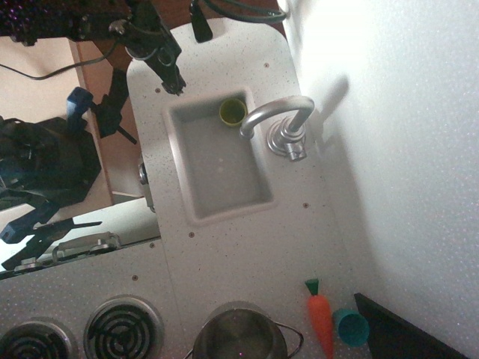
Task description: Turn faucet right
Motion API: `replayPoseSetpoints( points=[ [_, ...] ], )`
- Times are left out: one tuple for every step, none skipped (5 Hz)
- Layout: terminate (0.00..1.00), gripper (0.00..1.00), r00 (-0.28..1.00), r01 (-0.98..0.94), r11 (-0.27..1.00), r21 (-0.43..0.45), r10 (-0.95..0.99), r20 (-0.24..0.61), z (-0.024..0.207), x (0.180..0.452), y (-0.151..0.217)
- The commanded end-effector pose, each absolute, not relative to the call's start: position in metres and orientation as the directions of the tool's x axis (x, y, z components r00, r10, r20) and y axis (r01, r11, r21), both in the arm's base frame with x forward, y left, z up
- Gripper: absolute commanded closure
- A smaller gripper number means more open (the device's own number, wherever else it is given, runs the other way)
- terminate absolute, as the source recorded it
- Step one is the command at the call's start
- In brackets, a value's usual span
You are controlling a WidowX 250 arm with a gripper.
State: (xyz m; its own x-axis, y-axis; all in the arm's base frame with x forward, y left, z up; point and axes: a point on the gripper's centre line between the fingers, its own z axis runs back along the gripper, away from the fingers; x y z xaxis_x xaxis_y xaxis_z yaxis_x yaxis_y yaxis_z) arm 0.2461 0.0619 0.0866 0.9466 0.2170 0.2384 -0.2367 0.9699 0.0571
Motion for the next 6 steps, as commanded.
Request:
replayPoseSetpoints(
  points=[
    [0.00,0.00,0.947,-0.237,0.970,0.057,0.217,0.238,0.087,0.246,0.062],
    [0.00,0.00,0.925,-0.226,0.973,-0.043,0.228,0.303,0.116,0.296,0.058],
    [0.00,0.00,0.928,-0.202,0.978,-0.055,0.209,0.309,0.127,0.334,0.051],
    [0.00,0.00,0.939,-0.159,0.984,-0.076,0.175,0.296,0.122,0.345,0.037],
    [0.00,0.00,0.948,-0.117,0.990,-0.081,0.136,0.287,0.120,0.346,0.021],
    [0.00,0.00,0.952,-0.068,0.995,-0.070,0.085,0.293,0.113,0.333,-0.006]
  ],
)
